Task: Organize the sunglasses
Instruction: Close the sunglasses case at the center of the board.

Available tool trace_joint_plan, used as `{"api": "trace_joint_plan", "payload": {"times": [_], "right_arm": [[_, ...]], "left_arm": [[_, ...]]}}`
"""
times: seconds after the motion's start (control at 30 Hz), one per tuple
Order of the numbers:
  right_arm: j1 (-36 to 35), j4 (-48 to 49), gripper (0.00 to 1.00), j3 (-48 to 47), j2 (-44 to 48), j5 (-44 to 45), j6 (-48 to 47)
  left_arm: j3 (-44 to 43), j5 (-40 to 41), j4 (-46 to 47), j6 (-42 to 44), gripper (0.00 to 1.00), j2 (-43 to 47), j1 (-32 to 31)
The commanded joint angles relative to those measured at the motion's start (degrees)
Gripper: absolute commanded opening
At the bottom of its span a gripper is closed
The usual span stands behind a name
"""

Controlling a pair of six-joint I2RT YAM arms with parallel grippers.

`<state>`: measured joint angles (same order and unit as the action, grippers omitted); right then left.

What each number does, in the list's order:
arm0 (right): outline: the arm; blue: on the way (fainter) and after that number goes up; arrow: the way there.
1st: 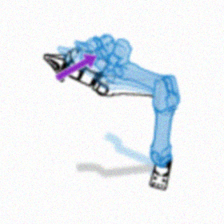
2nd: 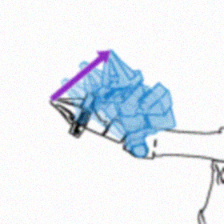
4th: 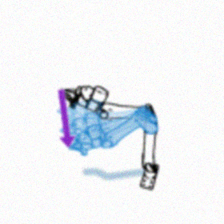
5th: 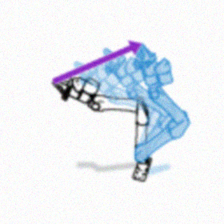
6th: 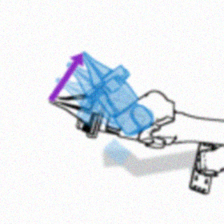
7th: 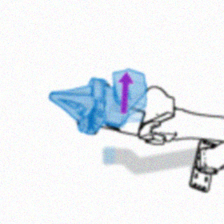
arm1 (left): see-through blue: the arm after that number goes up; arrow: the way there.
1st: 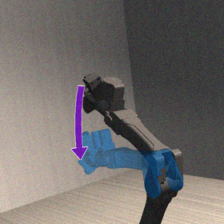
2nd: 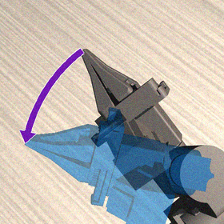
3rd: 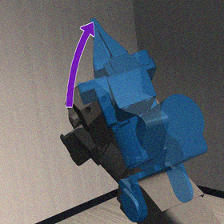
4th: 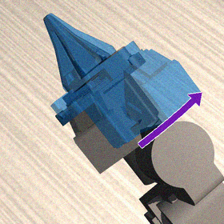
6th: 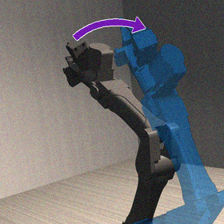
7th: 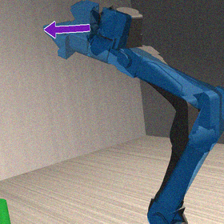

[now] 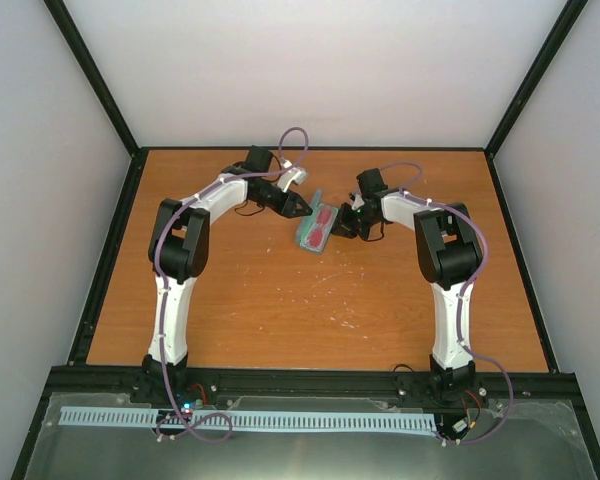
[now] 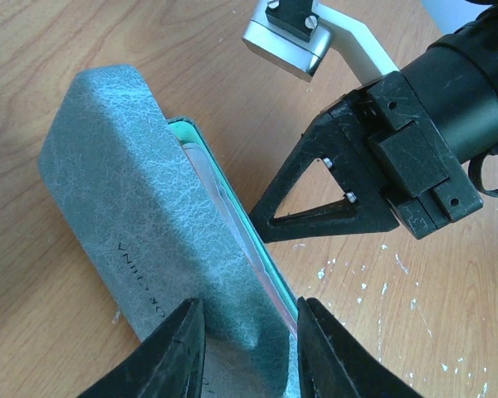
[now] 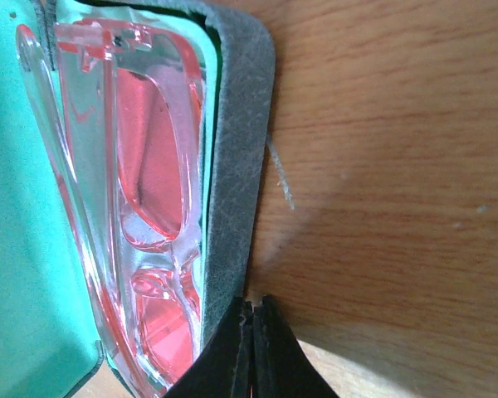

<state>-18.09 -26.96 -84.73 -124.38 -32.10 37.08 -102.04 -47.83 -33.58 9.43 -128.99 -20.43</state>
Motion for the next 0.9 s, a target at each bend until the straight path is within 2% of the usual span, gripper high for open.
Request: {"api": "trace_joint_plan", "payload": {"times": [0.0, 0.87], "right_arm": [[-0.6, 1.0, 0.03, 0.2, -2.3, 0.1, 0.4], [-0.7, 3.0, 0.03, 1.8, -1.7, -1.7, -0.1]], "left_arm": [[-1.7, -0.5, 0.1, -0.5, 0.33, -1.1, -1.2], [-3.6, -1.4, 0.0, -0.8, 0.33, -4.9, -5.6]]}}
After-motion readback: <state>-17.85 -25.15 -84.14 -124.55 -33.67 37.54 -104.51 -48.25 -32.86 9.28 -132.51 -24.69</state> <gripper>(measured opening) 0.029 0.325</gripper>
